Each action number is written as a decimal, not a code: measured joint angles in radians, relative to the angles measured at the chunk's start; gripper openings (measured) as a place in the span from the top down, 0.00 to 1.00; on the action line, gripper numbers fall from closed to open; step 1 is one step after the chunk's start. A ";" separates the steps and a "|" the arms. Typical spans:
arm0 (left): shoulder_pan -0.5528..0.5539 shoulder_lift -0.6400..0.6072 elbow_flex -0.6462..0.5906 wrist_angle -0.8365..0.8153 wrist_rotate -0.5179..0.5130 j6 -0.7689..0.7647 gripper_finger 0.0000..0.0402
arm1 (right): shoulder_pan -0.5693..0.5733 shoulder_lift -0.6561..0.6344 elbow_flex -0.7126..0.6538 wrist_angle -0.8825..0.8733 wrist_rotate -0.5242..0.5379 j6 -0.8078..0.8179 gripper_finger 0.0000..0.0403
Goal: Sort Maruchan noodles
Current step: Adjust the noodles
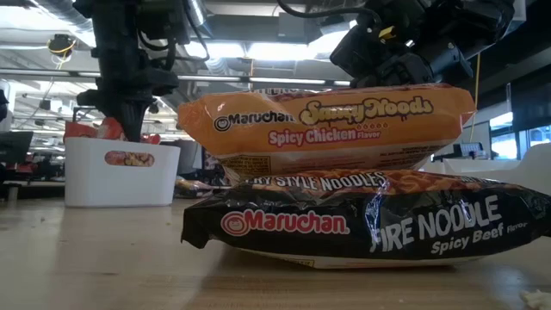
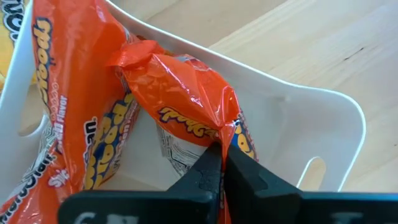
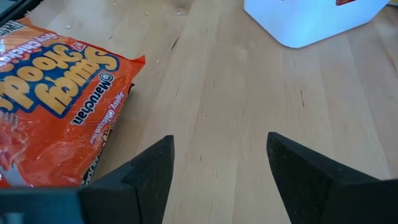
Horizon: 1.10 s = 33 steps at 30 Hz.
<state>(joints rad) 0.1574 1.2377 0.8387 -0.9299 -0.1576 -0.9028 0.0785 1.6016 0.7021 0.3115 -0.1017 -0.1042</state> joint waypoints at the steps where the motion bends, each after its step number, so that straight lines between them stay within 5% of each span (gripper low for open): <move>1: 0.000 0.000 0.000 0.000 -0.003 0.000 0.99 | 0.000 0.000 0.000 0.000 0.000 0.001 0.41; 17: -0.017 -0.002 0.140 -0.157 -0.026 0.072 1.00 | 0.000 0.000 0.000 0.000 0.000 0.019 0.41; 33: -0.016 -0.003 0.241 -0.304 -0.046 0.594 1.00 | 0.000 0.000 0.000 0.000 0.000 0.021 0.41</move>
<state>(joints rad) 0.1411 1.2350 1.0801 -1.2339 -0.2033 -0.3085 0.0787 1.6016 0.7021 0.3115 -0.1020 -0.0834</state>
